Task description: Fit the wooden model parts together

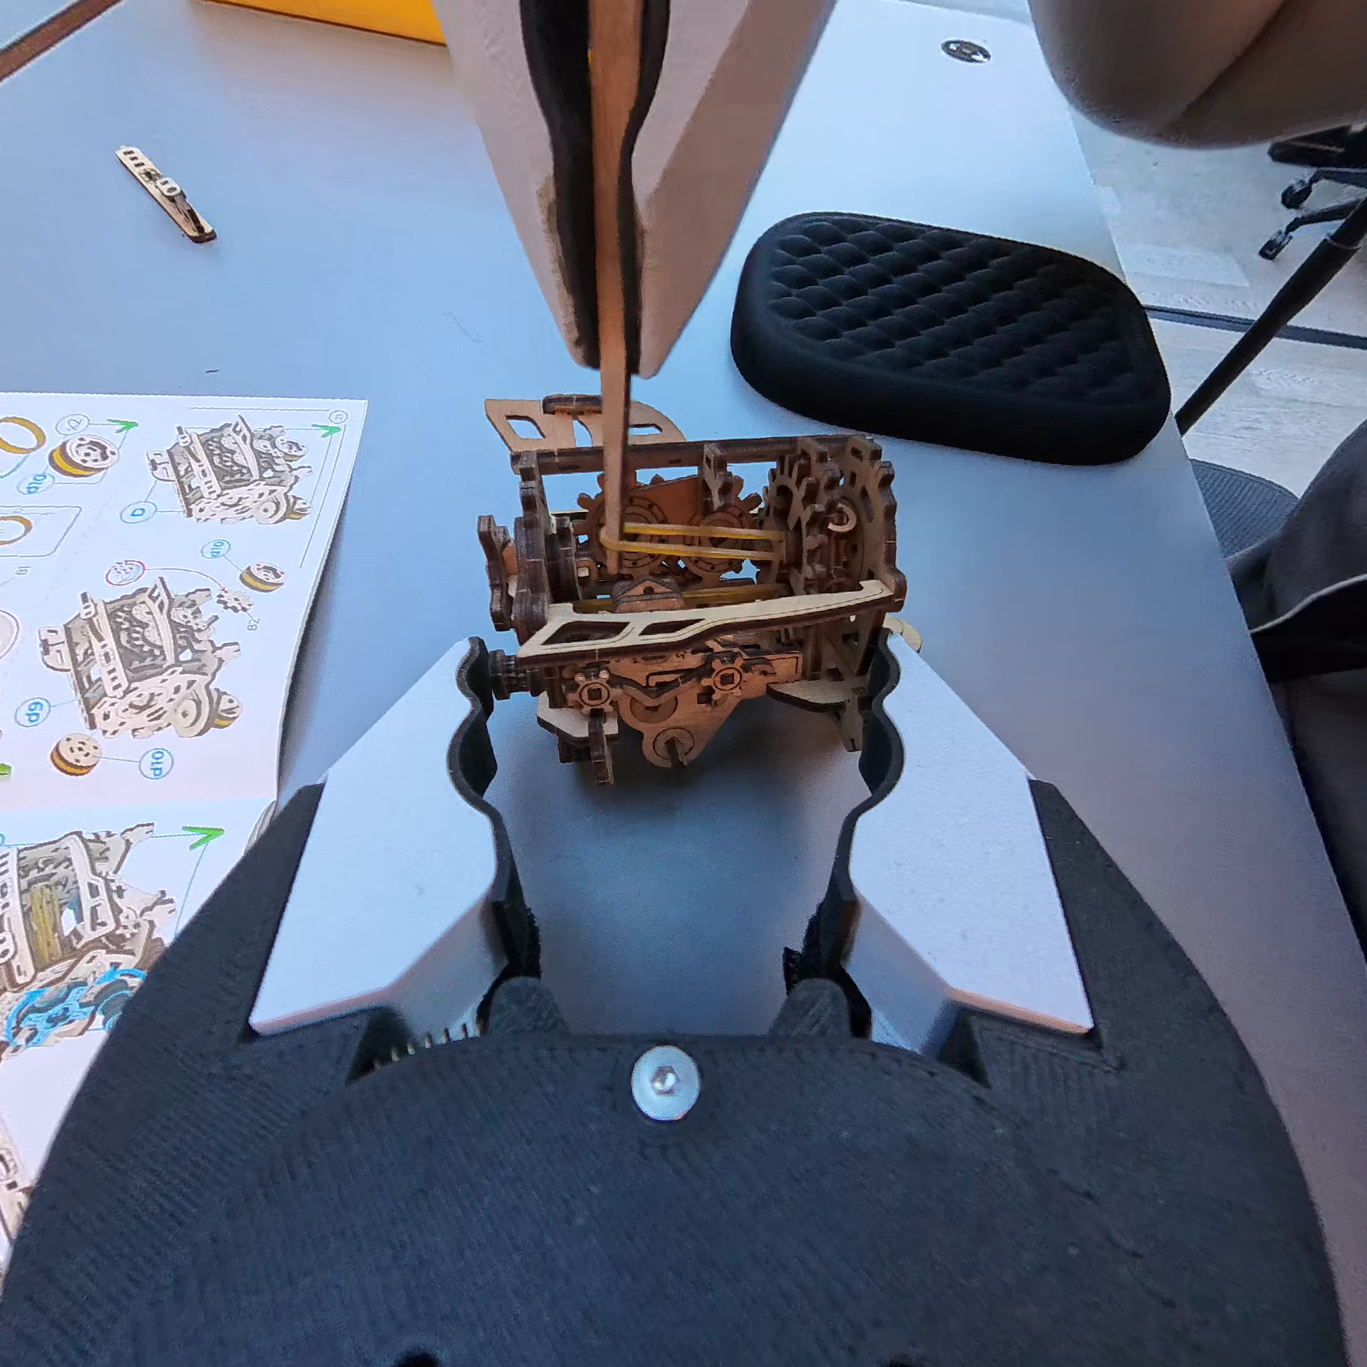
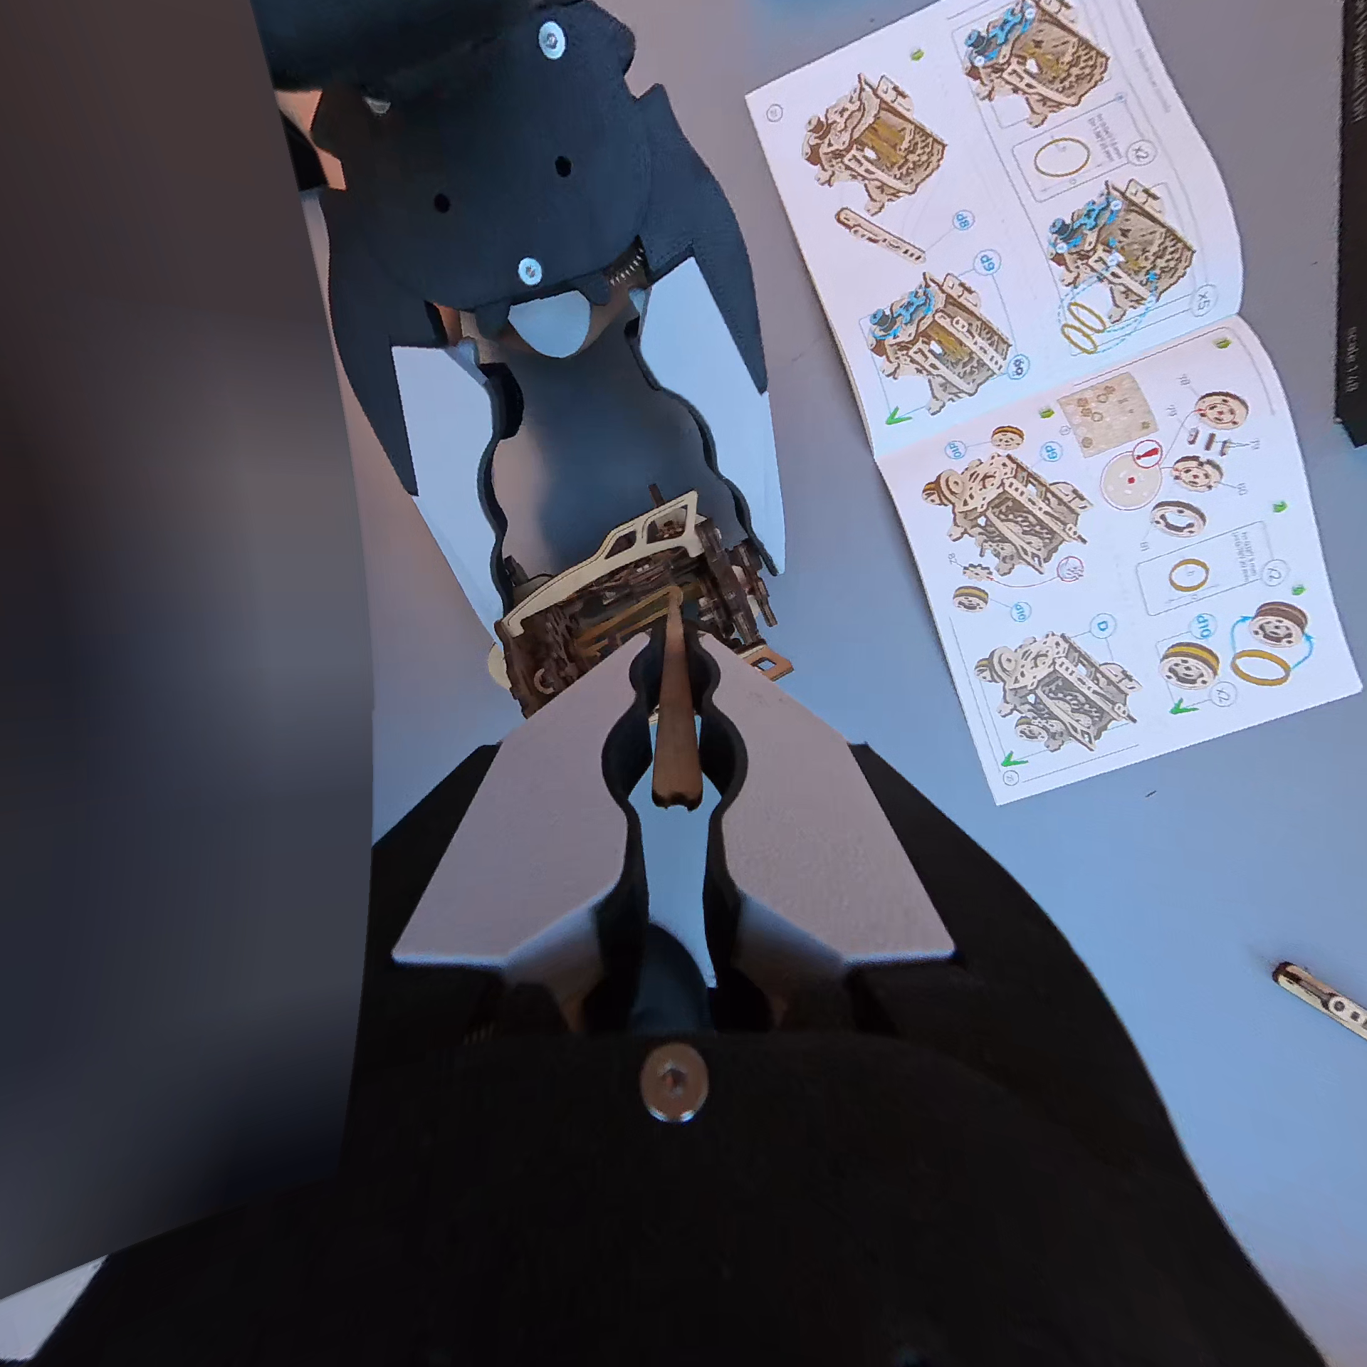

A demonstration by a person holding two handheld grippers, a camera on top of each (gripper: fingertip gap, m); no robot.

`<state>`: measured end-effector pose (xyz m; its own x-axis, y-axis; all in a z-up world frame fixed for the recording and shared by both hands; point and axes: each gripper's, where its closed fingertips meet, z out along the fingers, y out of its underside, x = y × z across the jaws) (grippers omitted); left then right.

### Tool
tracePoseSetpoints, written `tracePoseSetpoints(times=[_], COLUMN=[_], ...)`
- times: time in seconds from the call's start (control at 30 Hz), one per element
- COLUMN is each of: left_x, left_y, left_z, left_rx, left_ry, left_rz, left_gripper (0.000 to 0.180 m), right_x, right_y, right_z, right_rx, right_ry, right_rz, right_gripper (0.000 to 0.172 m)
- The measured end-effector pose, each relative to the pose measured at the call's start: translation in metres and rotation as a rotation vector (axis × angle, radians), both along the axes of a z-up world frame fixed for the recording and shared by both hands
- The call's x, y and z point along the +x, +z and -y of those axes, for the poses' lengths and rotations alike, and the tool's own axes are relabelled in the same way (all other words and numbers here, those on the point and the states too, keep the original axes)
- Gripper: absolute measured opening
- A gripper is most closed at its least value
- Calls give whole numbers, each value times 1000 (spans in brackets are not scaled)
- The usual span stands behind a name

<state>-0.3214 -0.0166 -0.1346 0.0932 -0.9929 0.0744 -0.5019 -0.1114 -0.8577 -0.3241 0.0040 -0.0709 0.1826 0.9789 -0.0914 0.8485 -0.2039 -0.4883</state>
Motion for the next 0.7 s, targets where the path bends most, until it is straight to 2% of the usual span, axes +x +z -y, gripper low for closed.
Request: tracePoseSetpoints(times=[0.3,0.7], left_x=[0,0], left_y=[0,-1], left_z=[0,0], left_rx=[16,9], left_ry=[0,-4], left_rz=[-3,-2], left_gripper=[100,101], right_x=[6,7], right_y=[-9,-7], right_z=[3,13], right_rx=[-69,-9], right_ry=[23,31], right_rz=[107,140], right_gripper=[3,3])
